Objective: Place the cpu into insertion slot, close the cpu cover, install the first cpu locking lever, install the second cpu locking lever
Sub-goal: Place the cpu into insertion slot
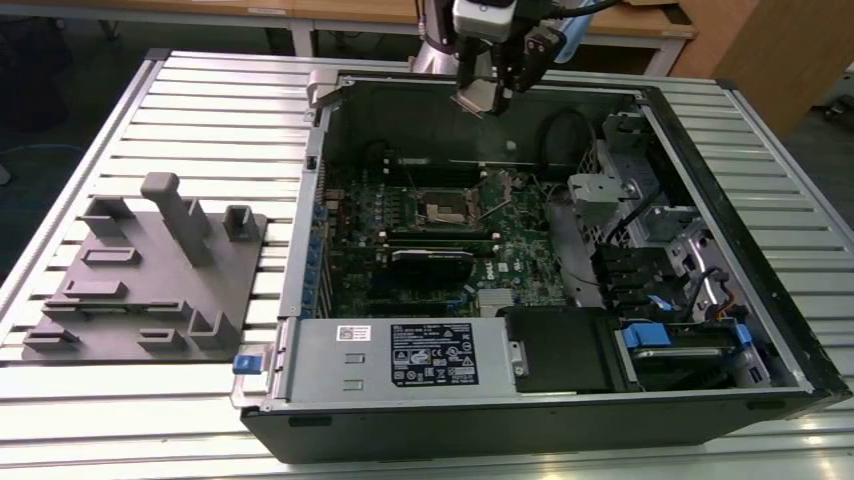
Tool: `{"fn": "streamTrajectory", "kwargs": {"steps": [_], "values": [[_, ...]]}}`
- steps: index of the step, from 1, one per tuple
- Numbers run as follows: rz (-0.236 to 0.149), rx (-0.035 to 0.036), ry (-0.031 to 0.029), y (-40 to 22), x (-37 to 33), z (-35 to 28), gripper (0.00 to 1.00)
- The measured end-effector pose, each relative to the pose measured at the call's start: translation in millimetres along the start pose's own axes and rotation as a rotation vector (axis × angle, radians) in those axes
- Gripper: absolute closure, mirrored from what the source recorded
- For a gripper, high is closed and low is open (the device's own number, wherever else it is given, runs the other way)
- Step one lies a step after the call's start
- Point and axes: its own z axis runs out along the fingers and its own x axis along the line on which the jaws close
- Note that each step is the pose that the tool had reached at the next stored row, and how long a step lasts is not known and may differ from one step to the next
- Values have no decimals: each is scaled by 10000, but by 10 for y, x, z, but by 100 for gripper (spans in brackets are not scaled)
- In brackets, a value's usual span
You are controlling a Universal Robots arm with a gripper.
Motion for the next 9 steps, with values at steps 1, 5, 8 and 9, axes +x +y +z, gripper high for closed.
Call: {"fn": "streamTrajectory", "kwargs": {"steps": [1, 5, 8, 9], "values": [[104, -2, -8, 0, 0, 1, 46], [368, -4, -30, -8, -7, 2, 46], [525, -10, -43, -14, -11, 6, 46], [694, -13, -56, -14, -11, 8, 46]]}}
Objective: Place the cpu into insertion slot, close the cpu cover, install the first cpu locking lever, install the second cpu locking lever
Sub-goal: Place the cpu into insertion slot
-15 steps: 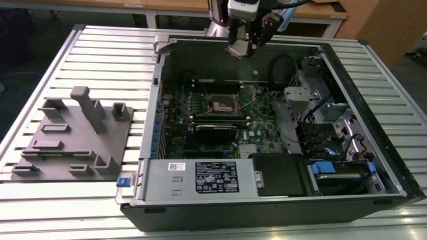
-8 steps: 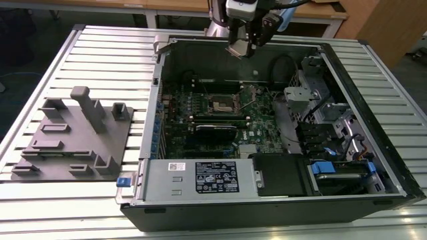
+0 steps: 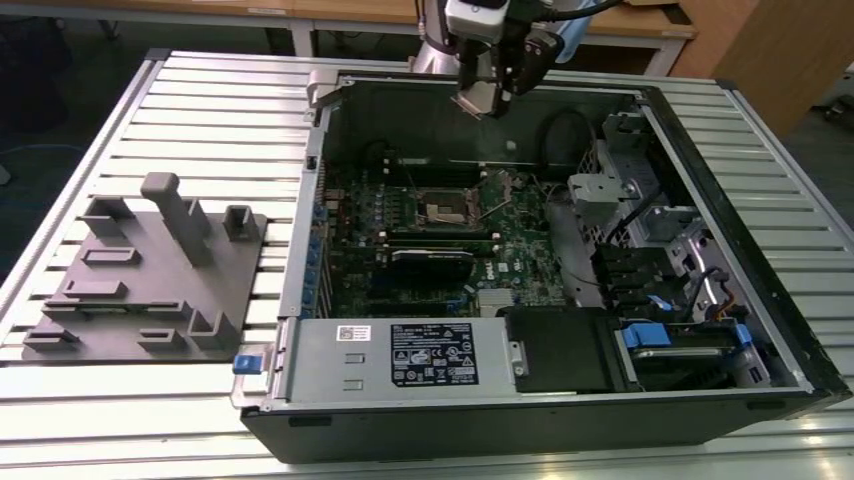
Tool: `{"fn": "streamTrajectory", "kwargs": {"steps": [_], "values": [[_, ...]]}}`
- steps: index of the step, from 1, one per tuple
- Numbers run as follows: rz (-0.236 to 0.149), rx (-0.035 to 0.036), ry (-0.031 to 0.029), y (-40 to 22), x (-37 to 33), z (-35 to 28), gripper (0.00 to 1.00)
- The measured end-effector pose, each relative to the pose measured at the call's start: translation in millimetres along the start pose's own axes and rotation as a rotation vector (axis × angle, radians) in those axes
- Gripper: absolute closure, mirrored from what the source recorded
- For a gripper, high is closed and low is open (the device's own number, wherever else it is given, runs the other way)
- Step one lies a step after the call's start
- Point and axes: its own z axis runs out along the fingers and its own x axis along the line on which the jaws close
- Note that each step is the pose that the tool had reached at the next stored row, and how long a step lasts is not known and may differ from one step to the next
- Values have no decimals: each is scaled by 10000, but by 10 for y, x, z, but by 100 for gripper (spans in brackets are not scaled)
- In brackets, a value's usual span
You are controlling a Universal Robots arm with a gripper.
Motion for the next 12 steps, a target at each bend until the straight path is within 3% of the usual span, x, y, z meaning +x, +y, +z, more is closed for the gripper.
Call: {"fn": "streamTrajectory", "kwargs": {"steps": [4, 6, 12], "values": [[705, -12, -58, -1, 0, 9, 46], [869, -11, -69, -1, 0, 12, 46], [1504, 86, -61, -4, 0, 58, 46]]}}
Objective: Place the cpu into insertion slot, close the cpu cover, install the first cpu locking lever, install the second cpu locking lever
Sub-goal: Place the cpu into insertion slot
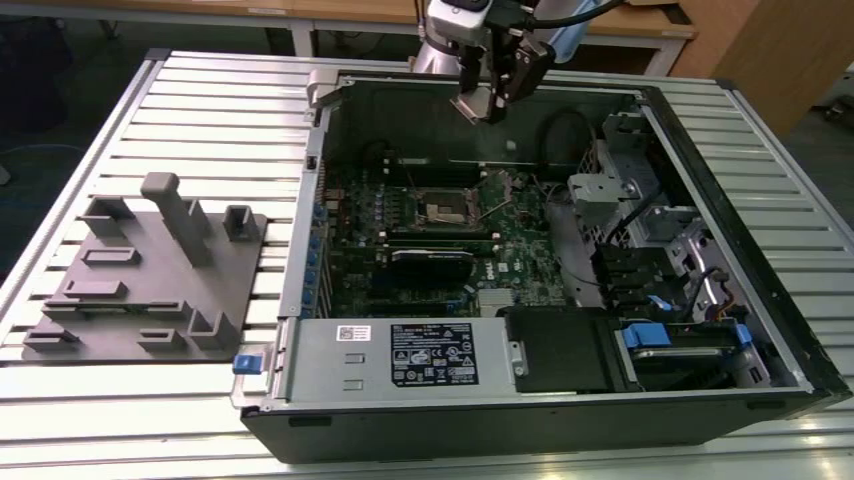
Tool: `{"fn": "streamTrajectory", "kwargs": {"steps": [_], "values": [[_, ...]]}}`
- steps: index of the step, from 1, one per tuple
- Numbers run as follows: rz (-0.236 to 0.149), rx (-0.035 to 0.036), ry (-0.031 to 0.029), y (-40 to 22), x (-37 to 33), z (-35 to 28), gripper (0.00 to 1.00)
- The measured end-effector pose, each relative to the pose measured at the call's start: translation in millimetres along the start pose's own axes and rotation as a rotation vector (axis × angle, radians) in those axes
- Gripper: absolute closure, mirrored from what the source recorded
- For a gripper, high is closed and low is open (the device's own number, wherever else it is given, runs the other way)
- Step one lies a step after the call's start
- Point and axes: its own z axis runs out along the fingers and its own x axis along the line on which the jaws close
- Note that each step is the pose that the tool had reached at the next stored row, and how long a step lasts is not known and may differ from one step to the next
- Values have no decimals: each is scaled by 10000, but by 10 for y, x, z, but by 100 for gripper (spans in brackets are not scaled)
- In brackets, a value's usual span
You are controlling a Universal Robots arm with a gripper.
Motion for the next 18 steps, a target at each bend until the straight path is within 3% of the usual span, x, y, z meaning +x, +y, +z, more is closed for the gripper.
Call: {"fn": "streamTrajectory", "kwargs": {"steps": [3, 18], "values": [[274, 33, -2, -2, 0, 17, 46], [370, 31, -6, -2, -1, 31, 46]]}}
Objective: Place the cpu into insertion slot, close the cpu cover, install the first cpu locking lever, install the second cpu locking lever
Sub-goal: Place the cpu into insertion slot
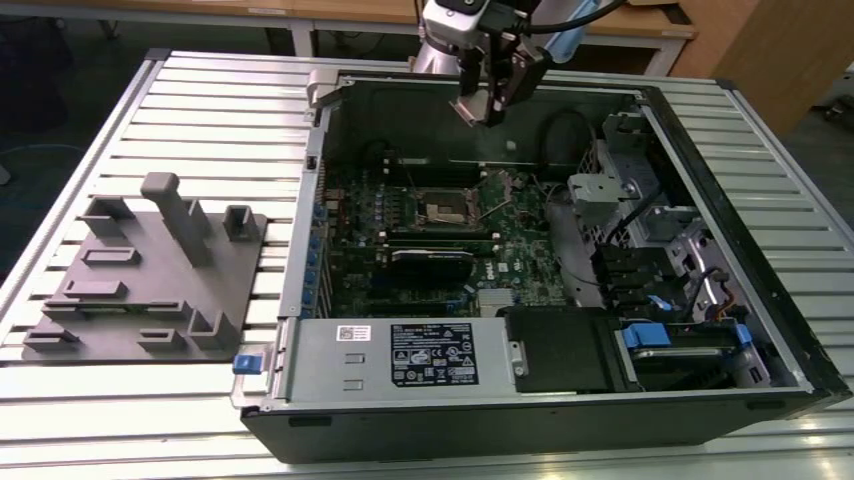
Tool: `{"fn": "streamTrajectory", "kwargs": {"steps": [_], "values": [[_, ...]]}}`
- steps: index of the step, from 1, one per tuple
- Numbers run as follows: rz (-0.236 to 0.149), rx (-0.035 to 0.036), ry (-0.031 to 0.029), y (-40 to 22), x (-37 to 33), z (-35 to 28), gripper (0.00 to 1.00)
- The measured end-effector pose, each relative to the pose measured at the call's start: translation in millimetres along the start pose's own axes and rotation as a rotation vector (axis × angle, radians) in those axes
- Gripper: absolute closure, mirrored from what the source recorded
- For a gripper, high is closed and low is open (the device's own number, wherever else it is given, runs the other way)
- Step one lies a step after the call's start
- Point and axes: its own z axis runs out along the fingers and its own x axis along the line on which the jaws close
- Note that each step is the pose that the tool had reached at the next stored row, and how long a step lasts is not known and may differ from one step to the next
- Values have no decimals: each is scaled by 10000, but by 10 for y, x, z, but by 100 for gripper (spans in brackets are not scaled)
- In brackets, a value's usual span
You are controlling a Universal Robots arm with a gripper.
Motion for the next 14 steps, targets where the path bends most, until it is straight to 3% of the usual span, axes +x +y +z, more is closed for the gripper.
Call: {"fn": "streamTrajectory", "kwargs": {"steps": [14], "values": [[608, -14, -41, -7, 0, 54, 46]]}}
